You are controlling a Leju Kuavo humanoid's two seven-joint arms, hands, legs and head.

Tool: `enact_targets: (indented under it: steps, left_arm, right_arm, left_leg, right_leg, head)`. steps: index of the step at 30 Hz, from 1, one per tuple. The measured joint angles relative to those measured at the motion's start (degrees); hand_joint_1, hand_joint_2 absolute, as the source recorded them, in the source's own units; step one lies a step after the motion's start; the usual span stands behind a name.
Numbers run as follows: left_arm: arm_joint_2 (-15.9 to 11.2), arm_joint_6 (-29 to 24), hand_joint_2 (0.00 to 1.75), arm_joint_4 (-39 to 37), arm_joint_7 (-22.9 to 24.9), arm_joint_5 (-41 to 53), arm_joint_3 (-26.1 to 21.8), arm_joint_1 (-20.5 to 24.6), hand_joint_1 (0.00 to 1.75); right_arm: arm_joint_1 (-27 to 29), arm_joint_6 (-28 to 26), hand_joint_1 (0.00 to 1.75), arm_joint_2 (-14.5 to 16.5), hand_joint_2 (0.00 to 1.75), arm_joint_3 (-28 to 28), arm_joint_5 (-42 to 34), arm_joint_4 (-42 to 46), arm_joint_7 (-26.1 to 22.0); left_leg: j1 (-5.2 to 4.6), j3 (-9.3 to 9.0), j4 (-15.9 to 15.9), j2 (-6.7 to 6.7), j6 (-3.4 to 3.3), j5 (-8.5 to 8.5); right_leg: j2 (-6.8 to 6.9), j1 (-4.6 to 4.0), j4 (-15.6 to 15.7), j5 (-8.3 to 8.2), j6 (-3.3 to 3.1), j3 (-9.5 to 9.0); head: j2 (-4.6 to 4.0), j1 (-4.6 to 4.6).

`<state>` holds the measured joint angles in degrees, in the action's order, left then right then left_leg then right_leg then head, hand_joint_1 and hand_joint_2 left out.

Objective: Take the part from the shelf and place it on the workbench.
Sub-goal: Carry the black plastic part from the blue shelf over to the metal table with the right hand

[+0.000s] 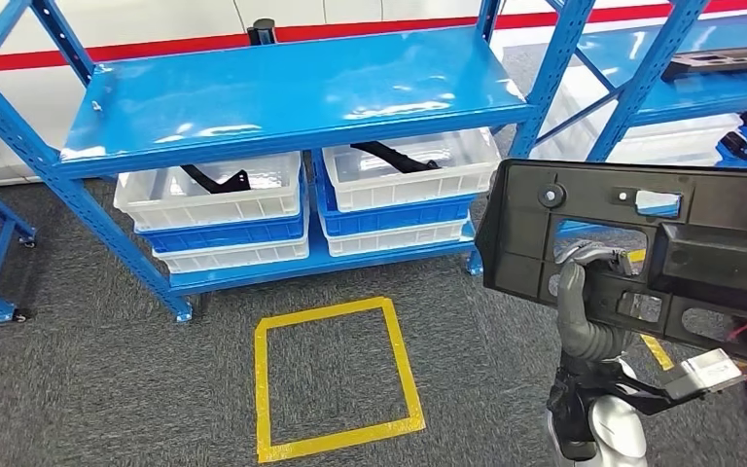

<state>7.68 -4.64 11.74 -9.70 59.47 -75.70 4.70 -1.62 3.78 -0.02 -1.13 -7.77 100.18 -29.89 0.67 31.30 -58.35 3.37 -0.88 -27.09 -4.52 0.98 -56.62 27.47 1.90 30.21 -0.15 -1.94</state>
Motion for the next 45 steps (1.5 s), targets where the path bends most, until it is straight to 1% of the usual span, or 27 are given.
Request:
enact_targets:
  steps: [1,3,5,7,8,10,12,14,16,17,19,21,23,25,27,29,30,32,33,34,36,38,39,40,42,43,45]
  left_arm:
    - [-0.05,-0.22,1.75,-0.01,0.30,-0.04,-0.07,0.13,0.00]
    - [-0.18,-0.63,1.75,-0.02,0.81,-0.07,-0.15,0.42,0.00]
    - [-0.31,-1.06,1.75,-0.03,1.35,-0.10,-0.32,0.50,0.00]
    - [-0.42,-1.41,1.75,-0.05,1.84,-0.11,-0.58,0.47,0.00]
    - [-0.45,-1.63,1.75,-0.06,2.10,-0.11,-0.68,0.47,0.00]
    - [-0.53,-2.15,1.75,-0.09,2.69,-0.11,-0.77,0.49,0.00]
    - [-0.78,-2.77,1.75,-0.10,3.31,-0.09,-0.81,0.51,0.00]
    - [-1.12,-3.32,1.75,-0.13,3.83,-0.05,-0.85,0.53,0.00]
    - [-1.31,-3.59,1.75,-0.15,4.07,-0.03,-0.88,0.57,0.00]
    - [-1.41,-3.69,1.75,-0.15,4.12,-0.03,-0.90,0.61,0.00]
    - [-1.51,-3.98,1.75,-0.16,4.18,-0.03,-0.96,0.68,0.00]
    - [-1.51,-4.48,1.75,-0.17,4.33,-0.04,-1.05,0.65,0.00]
    - [-1.50,-5.03,1.75,-0.17,4.55,-0.04,-1.13,0.58,0.00]
    - [-1.54,-5.44,1.75,-0.17,4.77,0.07,-1.16,0.56,0.00]
    - [-1.64,-5.57,1.75,-0.17,4.94,0.38,-1.17,0.55,0.00]
    - [-1.77,-5.48,1.75,-0.19,4.98,0.91,-1.14,0.49,0.00]
    - [-1.84,-5.27,1.75,-0.20,5.01,1.25,-1.09,0.45,0.00]
    - [-1.93,-4.56,1.75,-0.23,5.04,2.16,-0.87,0.37,0.00]
    - [-2.03,-4.09,1.75,-0.24,5.07,2.73,-0.72,0.30,0.00]
    - [-2.13,-3.62,1.75,-0.25,5.13,3.30,-0.53,0.19,0.00]
    - [-2.35,-2.90,1.75,-0.27,5.26,4.11,-0.07,-0.18,0.00]
    - [-2.46,-2.63,1.75,-0.28,5.35,4.40,0.35,-0.55,0.00]
    - [-2.49,-2.58,1.75,-0.29,5.39,4.51,0.52,-0.66,0.00]
    - [-2.50,-2.59,1.75,-0.31,5.40,4.60,0.68,-0.70,0.00]
    - [-2.26,-2.80,1.75,-0.34,4.05,3.90,0.81,-0.68,0.00]
    - [-1.73,-2.81,1.75,-0.32,2.24,2.88,0.68,-0.65,0.00]
    - [0.34,-2.84,1.75,-0.26,-2.22,0.65,0.21,-0.53,0.00]
  right_arm:
    - [-0.02,0.03,1.75,-0.10,1.75,-0.07,-0.16,0.01,-0.01]
    - [-0.19,0.05,1.75,-0.36,1.75,-0.16,-0.42,0.01,0.02]
    - [-0.50,0.05,1.75,-0.58,1.75,-0.37,-0.68,-0.03,0.06]
    - [-0.60,-0.06,1.75,-0.72,1.75,-0.66,-1.01,-0.14,0.14]
    - [-0.58,-0.20,1.75,-0.80,1.75,-0.86,-1.18,-0.19,0.17]
    - [-0.56,-0.55,1.75,-1.00,1.75,-1.31,-1.43,-0.19,0.21]
    - [-0.55,-0.85,1.75,-1.09,1.75,-1.84,-1.57,-0.09,0.22]
    - [-0.35,-1.07,1.75,-1.09,1.75,-2.46,-1.70,0.03,0.28]
    - [0.00,-1.15,1.75,-1.11,1.75,-2.91,-1.78,0.13,0.34]
    - [0.10,-1.15,1.75,-1.12,1.75,-3.02,-1.78,0.20,0.34]
    - [0.02,-1.15,1.75,-1.10,1.75,-3.24,-1.87,0.34,0.38]
    - [-0.16,-1.15,1.75,-1.03,1.75,-3.74,-2.16,0.39,0.46]
    - [-0.40,-1.17,1.75,-0.99,1.75,-4.41,-2.47,0.27,0.66]
    - [-0.94,-1.34,1.75,-0.98,1.75,-5.07,-2.81,0.02,0.97]
    - [-1.76,-1.57,1.75,-0.93,1.75,-5.72,-3.20,-0.23,1.18]
    - [-2.59,-1.89,1.75,-0.84,1.75,-6.32,-3.40,-0.49,1.25]
    - [-2.87,-2.11,1.75,-0.81,1.75,-6.61,-3.44,-0.62,1.24]
    - [-3.10,-2.72,1.75,-0.85,1.75,-7.10,-3.51,-0.77,1.13]
    - [-3.21,-3.12,1.75,-0.90,1.75,-7.27,-3.56,-0.82,1.04]
    - [-3.36,-3.50,1.75,-0.95,1.75,-7.43,-3.64,-0.86,0.96]
    - [-3.57,-4.06,1.75,-1.00,1.75,-7.80,-3.79,-0.98,0.85]
    - [-3.50,-4.26,1.75,-1.05,1.75,-8.16,-3.83,-1.16,0.82]
    - [-3.46,-4.33,1.75,-1.09,1.75,-8.29,-3.84,-1.25,0.82]
    - [-3.47,-4.43,1.75,-1.12,1.75,-8.40,-3.83,-1.29,0.82]
    - [-3.47,-4.88,1.75,-1.15,1.75,-8.61,-3.26,-1.34,0.52]
    - [-3.44,-5.11,1.75,-1.08,1.75,-8.70,-2.60,-1.42,-0.05]
    - [-3.27,-5.31,1.75,-1.01,1.75,-8.74,-1.17,-1.87,-1.71]
  left_leg:
    - [0.05,0.01,0.46,-0.76,-0.25,0.00]
    - [0.17,-0.03,1.58,-2.12,-0.97,0.21]
    - [0.10,0.14,2.03,-3.41,-1.57,0.49]
    - [0.01,0.36,2.00,-4.85,-1.74,0.60]
    - [-0.02,0.40,1.99,-5.55,-1.74,0.65]
    - [0.01,0.31,1.94,-6.85,-1.64,0.68]
    - [-0.28,0.17,1.71,-7.94,-1.21,0.57]
    - [-0.70,0.15,1.44,-8.90,-0.62,0.52]
    - [-0.66,0.21,1.34,-9.86,-0.11,0.54]
    - [-0.46,0.35,0.98,-9.52,0.20,0.13]
    - [-0.10,1.83,-2.54,-6.93,0.74,-2.70]
    - [0.02,5.09,-10.02,-4.11,0.93,-6.90]
    - [0.01,7.38,-15.10,-3.35,0.81,-8.43]
    - [-0.01,5.60,-11.84,-2.90,0.32,-5.65]
    - [0.03,1.54,-3.96,-0.33,-0.47,-1.98]
    - [-0.11,-0.52,0.39,1.85,-0.90,-0.81]
    - [-0.28,-0.63,0.84,1.92,-1.01,-0.88]
    - [-0.33,-0.60,1.33,0.54,-1.32,-0.39]
    - [-0.23,-0.61,1.66,-0.24,-1.58,-0.09]
    - [-0.09,-0.60,1.96,-1.10,-1.79,0.17]
    - [-0.12,-0.39,2.14,-2.95,-2.02,0.32]
    - [-0.14,-0.21,2.11,-4.85,-2.00,0.32]
    - [-0.11,-0.19,2.09,-5.70,-1.96,0.32]
    - [-0.06,-0.23,2.07,-6.47,-1.88,0.28]
    - [-0.11,-0.39,1.93,-7.75,-1.44,0.08]
    - [-0.24,-0.45,1.81,-8.26,-1.11,-0.03]
    - [-0.60,-0.53,1.67,-9.09,-0.52,-0.12]
  right_leg:
    - [-0.29,0.02,-0.13,-0.08,0.33,0.42]
    - [1.03,-0.17,-2.09,0.91,0.63,1.97]
    - [3.18,-0.27,-8.49,3.81,0.44,5.11]
    - [3.78,-0.20,-15.64,6.24,0.52,8.29]
    - [3.90,-0.13,-16.76,6.31,0.87,8.65]
    - [4.72,0.08,-12.08,4.10,1.98,5.96]
    - [7.51,0.12,-3.82,1.43,2.60,1.58]
    - [8.84,-0.06,-0.22,0.33,1.93,-0.09]
    - [7.43,-0.06,-0.36,-0.06,0.89,0.42]
    - [6.82,0.07,-0.37,-0.26,0.49,0.61]
    - [5.62,0.38,-0.29,-0.79,-0.48,0.94]
    - [4.46,0.26,-0.33,-1.21,-1.20,1.49]
    - [3.07,-0.02,-0.39,-1.53,-1.57,1.91]
    - [1.55,-0.22,-0.42,-1.75,-1.51,2.01]
    - [0.18,-0.38,-0.51,-1.95,-1.19,2.06]
    - [-0.99,-0.30,-0.63,-2.26,-0.68,2.52]
    - [-1.59,-0.22,-0.64,-2.49,-0.30,2.83]
    - [-2.16,-0.09,-0.73,-2.81,0.40,3.67]
    - [-1.13,-0.22,-1.62,-2.33,0.55,4.36]
    - [0.32,-0.37,-3.58,-1.26,0.55,5.48]
    - [3.24,-0.33,-10.91,2.27,0.36,8.82]
    - [3.88,0.02,-16.98,4.49,0.82,11.29]
    - [4.10,0.23,-16.99,4.33,1.37,10.94]
    - [4.50,0.45,-14.37,3.30,2.05,9.26]
    - [6.42,0.64,-5.76,0.61,3.06,4.14]
    - [7.19,0.56,-2.48,-0.34,2.96,2.31]
    - [7.55,0.23,-0.42,-0.89,2.04,1.33]
  head:
    - [0.00,-0.05]
    - [0.00,0.10]
    - [0.00,0.44]
    - [0.00,0.61]
    - [0.00,0.62]
    - [0.00,0.65]
    - [0.00,0.78]
    - [0.00,0.74]
    - [0.00,0.60]
    - [0.00,0.60]
    - [0.00,0.52]
    - [0.00,0.42]
    - [0.00,0.36]
    - [0.00,0.35]
    - [0.00,0.38]
    - [0.00,0.45]
    - [0.00,0.48]
    - [0.00,0.50]
    - [0.00,0.66]
    - [0.00,0.87]
    - [0.00,1.24]
    - [0.00,1.35]
    - [0.00,1.40]
    - [0.00,1.42]
    - [0.00,1.44]
    - [0.00,1.40]
    - [0.00,1.30]
